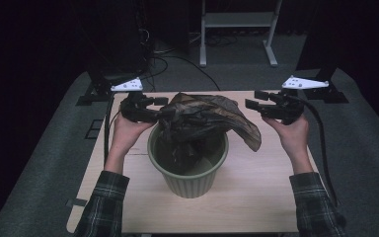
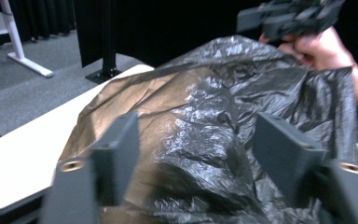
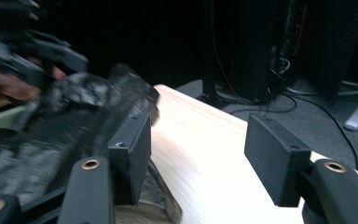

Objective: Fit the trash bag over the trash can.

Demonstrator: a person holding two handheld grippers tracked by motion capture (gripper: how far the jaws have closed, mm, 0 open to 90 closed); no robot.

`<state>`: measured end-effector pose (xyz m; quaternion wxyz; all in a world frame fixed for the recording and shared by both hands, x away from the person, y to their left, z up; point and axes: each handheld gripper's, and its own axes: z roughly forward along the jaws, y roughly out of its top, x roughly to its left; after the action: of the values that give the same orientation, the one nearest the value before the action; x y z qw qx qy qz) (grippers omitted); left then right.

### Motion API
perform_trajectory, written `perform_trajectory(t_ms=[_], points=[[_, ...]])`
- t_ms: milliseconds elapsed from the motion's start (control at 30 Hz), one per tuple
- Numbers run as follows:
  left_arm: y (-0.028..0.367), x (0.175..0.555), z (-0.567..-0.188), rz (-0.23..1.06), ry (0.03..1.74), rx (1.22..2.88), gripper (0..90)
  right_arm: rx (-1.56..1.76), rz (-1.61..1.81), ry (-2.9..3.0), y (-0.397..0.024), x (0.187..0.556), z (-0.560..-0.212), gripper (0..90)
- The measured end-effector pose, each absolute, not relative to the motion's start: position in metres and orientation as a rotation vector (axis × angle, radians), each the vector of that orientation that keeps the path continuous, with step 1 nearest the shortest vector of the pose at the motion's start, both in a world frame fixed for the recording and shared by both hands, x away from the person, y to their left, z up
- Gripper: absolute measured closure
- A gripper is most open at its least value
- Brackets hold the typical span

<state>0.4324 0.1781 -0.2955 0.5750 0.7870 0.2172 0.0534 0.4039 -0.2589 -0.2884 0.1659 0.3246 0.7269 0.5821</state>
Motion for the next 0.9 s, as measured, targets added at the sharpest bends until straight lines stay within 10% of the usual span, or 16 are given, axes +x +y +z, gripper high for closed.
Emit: perform_trajectory(t_ms=[267,633,900], points=[[0.18,0.429,-0.299,0.083,0.456,1.868,87.8,0.866,1.736,2.127,-0.249,0.394,-0.282,32.6],[0.191,0.403,-0.294,0.103,0.409,1.843,89.9,0.804,1.745,2.212,-0.225,0.39,-0.278,32.2],[0.207,0.38,-0.299,0.108,0.394,1.814,89.8,0.664,1.729,2.359,-0.206,0.378,-0.282,88.4]])
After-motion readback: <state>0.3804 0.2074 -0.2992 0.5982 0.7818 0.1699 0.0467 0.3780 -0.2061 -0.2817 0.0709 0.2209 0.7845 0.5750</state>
